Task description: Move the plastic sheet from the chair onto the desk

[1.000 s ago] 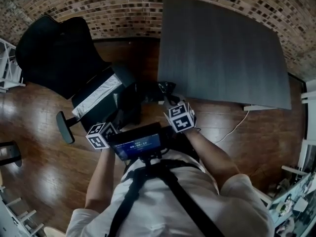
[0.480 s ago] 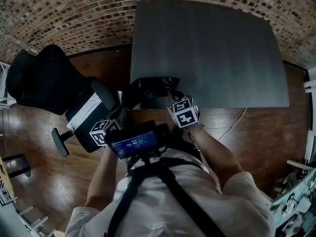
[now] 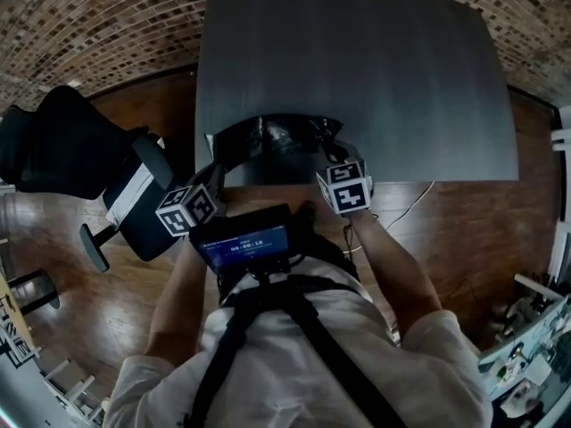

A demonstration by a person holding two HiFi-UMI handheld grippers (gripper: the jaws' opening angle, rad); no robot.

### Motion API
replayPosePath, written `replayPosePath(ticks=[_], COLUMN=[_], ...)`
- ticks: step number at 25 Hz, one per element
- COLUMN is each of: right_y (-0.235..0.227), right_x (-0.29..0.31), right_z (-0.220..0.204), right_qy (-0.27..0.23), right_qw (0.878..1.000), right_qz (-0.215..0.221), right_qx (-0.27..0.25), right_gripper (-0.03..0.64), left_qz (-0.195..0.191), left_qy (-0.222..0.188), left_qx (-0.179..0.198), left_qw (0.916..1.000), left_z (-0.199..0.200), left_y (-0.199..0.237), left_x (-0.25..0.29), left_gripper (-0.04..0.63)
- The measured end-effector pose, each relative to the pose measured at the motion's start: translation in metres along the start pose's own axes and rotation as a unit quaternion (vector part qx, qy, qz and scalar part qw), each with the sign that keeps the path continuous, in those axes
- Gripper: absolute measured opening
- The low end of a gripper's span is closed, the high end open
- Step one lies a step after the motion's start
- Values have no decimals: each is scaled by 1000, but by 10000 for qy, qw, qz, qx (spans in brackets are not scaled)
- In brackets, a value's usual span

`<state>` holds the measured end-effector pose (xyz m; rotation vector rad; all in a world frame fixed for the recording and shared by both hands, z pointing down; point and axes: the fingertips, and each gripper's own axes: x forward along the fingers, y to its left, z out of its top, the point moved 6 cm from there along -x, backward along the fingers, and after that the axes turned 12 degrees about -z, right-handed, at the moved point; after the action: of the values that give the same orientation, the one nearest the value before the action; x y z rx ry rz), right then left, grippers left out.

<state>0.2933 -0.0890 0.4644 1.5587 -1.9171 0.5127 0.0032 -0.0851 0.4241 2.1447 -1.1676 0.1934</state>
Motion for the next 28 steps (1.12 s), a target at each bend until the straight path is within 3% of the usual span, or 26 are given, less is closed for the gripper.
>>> replayPosePath(ticks=[5,17,23,28], right_y=[-37,-58,-75,-82], right_x=[7,8,4,15], right_z=[-5,-25,-39,-37], right_qy=[92,589,937,1059], right_qw=[9996,9948,9892,9848], right_qz=[-169,-689,-1019,-1292], right_qx=[199,457,477,476], right_gripper=[2,2,2,2], left_qz=[-32,-624,-734,-581], left_qy=[195,665,916,1042], left_qx=[63,432,525,635], left_qw=[9998,9949,9917,9908], left_z=[0,4,0,-4], left_y=[-6,-8,-9,11], left_x=[29,73,81,100], left_gripper=[0,0,0,0])
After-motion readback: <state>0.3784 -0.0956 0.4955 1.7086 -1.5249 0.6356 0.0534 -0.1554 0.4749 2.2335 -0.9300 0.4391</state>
